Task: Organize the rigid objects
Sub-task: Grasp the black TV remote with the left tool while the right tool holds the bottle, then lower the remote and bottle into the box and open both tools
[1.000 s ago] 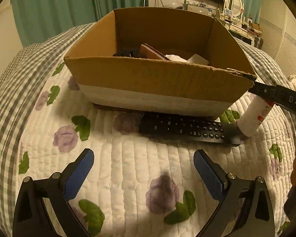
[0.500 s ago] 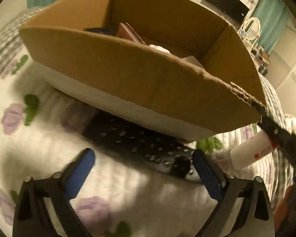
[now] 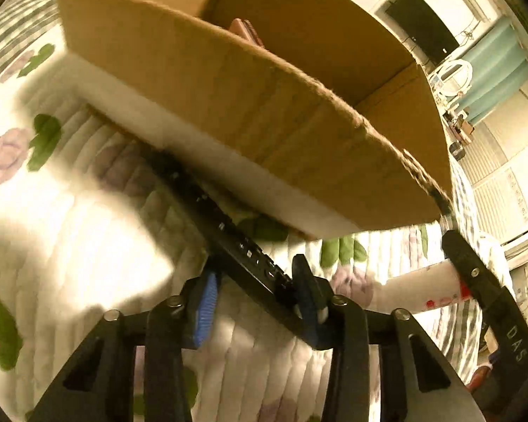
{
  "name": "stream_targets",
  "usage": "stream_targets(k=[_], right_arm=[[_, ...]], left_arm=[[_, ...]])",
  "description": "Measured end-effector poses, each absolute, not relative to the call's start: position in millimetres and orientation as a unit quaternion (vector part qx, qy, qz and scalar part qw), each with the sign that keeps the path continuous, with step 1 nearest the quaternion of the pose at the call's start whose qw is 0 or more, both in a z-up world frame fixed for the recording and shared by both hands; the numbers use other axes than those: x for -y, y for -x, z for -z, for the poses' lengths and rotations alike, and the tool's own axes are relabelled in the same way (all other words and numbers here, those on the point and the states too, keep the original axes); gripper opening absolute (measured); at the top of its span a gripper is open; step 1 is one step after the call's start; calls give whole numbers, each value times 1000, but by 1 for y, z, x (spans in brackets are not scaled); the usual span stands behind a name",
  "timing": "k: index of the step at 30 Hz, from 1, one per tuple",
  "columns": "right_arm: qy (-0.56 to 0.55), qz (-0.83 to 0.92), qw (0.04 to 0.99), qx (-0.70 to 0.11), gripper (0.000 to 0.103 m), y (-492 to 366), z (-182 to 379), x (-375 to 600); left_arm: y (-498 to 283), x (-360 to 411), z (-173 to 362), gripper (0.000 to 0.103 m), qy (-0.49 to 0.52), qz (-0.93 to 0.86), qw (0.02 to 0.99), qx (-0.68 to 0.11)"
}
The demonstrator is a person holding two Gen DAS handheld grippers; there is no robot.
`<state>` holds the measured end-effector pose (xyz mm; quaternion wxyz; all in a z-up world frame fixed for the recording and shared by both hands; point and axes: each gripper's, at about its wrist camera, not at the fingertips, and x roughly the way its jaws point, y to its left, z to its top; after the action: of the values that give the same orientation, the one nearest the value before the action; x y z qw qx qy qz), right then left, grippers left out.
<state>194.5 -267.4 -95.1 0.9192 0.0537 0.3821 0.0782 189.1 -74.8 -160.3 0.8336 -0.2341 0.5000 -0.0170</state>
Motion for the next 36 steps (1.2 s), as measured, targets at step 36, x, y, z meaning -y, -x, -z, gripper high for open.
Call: stream_targets(k=[36], right_arm=[[39, -103, 949, -297, 35, -138, -72, 191]], left_arm=[[-145, 29, -25, 20, 108, 17, 925, -365]])
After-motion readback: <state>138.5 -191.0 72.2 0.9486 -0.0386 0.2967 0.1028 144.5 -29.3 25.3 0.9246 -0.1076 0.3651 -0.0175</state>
